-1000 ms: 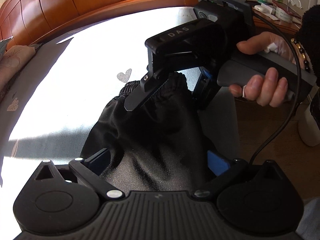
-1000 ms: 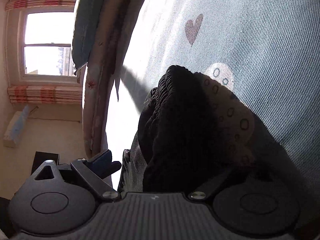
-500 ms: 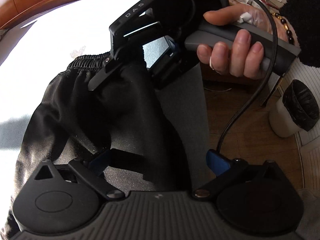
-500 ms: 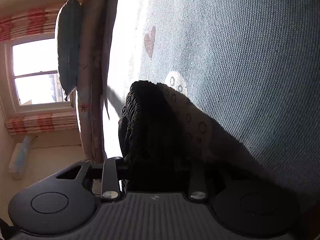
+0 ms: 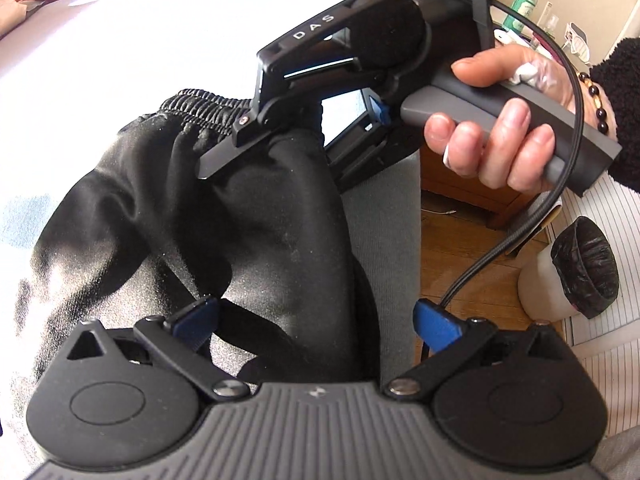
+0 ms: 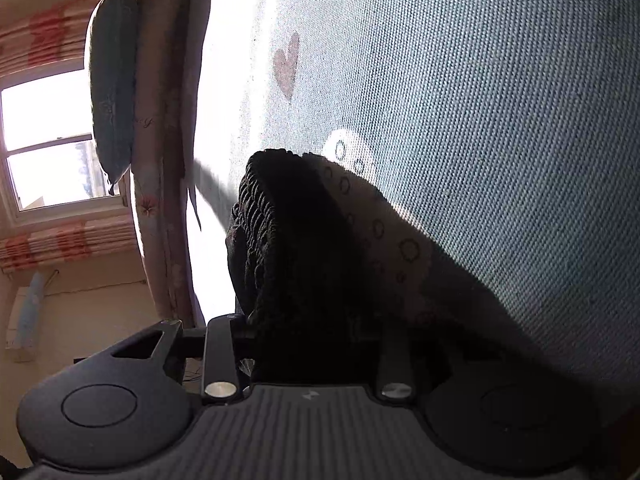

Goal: Fold clothes

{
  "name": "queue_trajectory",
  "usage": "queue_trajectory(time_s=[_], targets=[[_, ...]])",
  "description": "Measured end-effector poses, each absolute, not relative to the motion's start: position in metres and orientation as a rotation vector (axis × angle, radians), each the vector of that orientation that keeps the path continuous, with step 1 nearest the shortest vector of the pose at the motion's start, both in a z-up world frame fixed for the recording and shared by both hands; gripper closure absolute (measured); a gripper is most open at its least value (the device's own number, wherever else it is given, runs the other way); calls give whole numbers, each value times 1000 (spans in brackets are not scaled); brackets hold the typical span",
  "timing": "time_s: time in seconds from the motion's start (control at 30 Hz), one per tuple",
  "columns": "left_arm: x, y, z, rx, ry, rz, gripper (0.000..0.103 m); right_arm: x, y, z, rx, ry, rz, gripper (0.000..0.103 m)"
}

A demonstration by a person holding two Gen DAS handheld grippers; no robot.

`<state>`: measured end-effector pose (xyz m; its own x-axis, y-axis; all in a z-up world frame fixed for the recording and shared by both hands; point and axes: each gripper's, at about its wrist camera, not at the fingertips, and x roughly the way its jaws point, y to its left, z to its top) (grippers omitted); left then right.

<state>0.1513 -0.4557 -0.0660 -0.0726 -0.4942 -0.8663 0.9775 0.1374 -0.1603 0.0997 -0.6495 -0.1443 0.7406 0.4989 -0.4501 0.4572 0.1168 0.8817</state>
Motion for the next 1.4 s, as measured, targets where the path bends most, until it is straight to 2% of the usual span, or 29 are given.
queue_trajectory(time_s=[0.17, 0.4, 0.57, 0.97, 1.2, 1.4], targets=[[168, -455, -64, 650, 1009, -1382, 1, 96, -647, -142, 1490, 814, 18, 66], [189, -430, -48, 504, 1108, -1280, 1, 89, -642, -135, 1444, 801, -20, 66], [207, -421, -59, 463, 1140, -1197, 1, 80, -640, -118, 1348, 807, -56, 66], [200, -401, -42, 441, 1145, -1158, 1, 81, -634, -91, 1210, 846, -98, 66], [231, -336, -14, 343, 1134, -988, 1, 89, -615, -59, 1088, 856, -122, 66], [258, -273, -9, 180, 1135, -789, 1, 103, -587, -23, 972, 871, -101, 66]])
